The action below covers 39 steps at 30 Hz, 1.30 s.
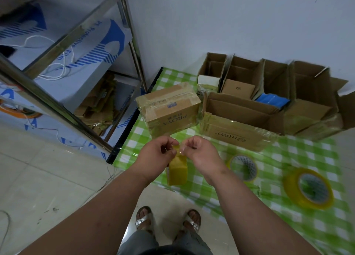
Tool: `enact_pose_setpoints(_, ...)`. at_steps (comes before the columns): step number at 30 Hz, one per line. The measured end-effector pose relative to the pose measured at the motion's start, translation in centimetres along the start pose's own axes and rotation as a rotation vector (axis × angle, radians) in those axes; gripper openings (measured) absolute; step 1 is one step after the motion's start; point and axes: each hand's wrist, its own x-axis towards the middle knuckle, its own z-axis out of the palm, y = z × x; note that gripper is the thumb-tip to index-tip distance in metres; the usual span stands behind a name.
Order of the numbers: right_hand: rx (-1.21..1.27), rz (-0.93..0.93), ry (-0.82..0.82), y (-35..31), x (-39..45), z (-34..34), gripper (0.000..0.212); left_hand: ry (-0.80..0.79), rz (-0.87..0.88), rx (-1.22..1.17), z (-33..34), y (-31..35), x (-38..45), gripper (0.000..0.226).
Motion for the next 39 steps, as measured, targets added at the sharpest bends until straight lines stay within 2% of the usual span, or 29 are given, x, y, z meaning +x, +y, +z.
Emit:
enact_pose_setpoints(3,0.010,0.025,-0.043,0.2,0.1,-0.2,0.028,0.013,-0.046,0.026,0.1,-0.4,0.1,0.015)
enact_pose_setpoints(10,-0.044,-0.051,-0.019,1.4,0.5,-0.5,0.024,-0.002,-0.028,0.132,0.9,-0.6,0.6,0.017)
enact_pose_setpoints(13,-0.100,-0.133,0.039,2.0,0.3,-0.3,0.034,-0.002,-0.031,0.115,1.1,-0.6,0.9,0.020)
enact_pose_setpoints(16,-0.136,-0.083,0.105,2.5,0.3,-0.7,0.057,0.059,-0.099,0.011,1.1,-0.4,1.2,0.018)
enact_pose_setpoints(20,-0.119,0.048,-0.088,3.3,0.1,-1.4,0.073,0.061,-0.230,-0.303,1.8,-0.4,1.8,0.016)
enact_pose_setpoints(25,-0.204,0.003,-0.028,4.7,0.5,-1.9,0.077,0.016,-0.348,-0.430,2.6,-0.6,2.0,0.009)
enact_pose_setpoints(29,-0.642,-0.113,-0.002,5.7,0.1,-2.9,0.077,0.158,-0.398,-0.317,3.1,-1.4,2.2,0.007)
enact_pose_setpoints(32,-0.838,-0.074,0.034,6.9,0.3,-3.7,0.076,0.269,-0.414,-0.315,2.7,-1.7,2.6,0.015)
enact_pose_setpoints(34,-0.928,-0.056,-0.009,7.3,0.6,-3.8,0.073,0.331,-0.401,-0.282,2.3,-1.7,3.0,0.024)
enact_pose_setpoints(37,-0.972,-0.059,-0.092,6.9,1.3,-3.5,0.063,0.398,-0.366,-0.225,1.7,-1.6,3.7,0.035)
enact_pose_setpoints(39,-0.986,-0.083,-0.058,6.1,2.0,-3.5,0.052,0.435,-0.348,-0.203,1.3,-1.5,4.2,0.040)
